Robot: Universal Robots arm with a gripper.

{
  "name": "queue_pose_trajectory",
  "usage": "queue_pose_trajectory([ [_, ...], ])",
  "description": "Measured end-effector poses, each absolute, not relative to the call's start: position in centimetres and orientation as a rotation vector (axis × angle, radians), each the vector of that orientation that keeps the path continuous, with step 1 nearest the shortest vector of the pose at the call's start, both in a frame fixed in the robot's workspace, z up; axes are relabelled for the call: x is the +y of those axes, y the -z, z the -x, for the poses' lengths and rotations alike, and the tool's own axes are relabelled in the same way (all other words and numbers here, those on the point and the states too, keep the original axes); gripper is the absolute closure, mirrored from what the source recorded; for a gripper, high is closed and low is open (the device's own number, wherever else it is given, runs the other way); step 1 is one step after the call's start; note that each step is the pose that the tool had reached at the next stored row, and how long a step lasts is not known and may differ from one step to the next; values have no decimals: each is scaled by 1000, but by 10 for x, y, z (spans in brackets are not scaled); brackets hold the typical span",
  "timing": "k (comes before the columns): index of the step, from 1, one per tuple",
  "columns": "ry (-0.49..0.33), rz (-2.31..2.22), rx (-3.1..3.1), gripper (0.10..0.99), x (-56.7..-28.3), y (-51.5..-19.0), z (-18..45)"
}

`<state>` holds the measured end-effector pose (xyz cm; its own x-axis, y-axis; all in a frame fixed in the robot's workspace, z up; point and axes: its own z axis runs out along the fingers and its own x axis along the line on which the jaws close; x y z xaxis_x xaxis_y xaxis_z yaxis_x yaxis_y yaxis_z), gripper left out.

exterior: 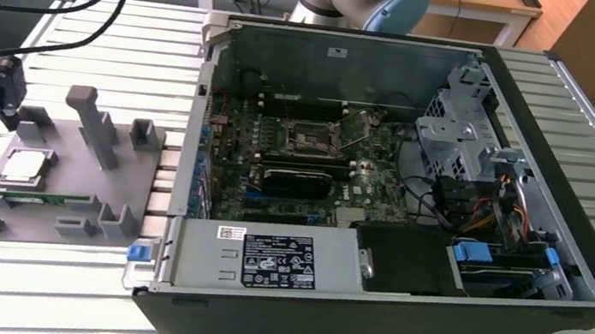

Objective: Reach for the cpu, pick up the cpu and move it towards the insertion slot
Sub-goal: 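Pick up the cpu and move it towards the insertion slot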

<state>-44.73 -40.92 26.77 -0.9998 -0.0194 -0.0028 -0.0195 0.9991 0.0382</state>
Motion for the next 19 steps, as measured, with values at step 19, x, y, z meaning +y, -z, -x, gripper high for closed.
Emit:
queue_pose_trajectory([
  [19, -60, 31, 3131, 439, -411, -238, 448],
])
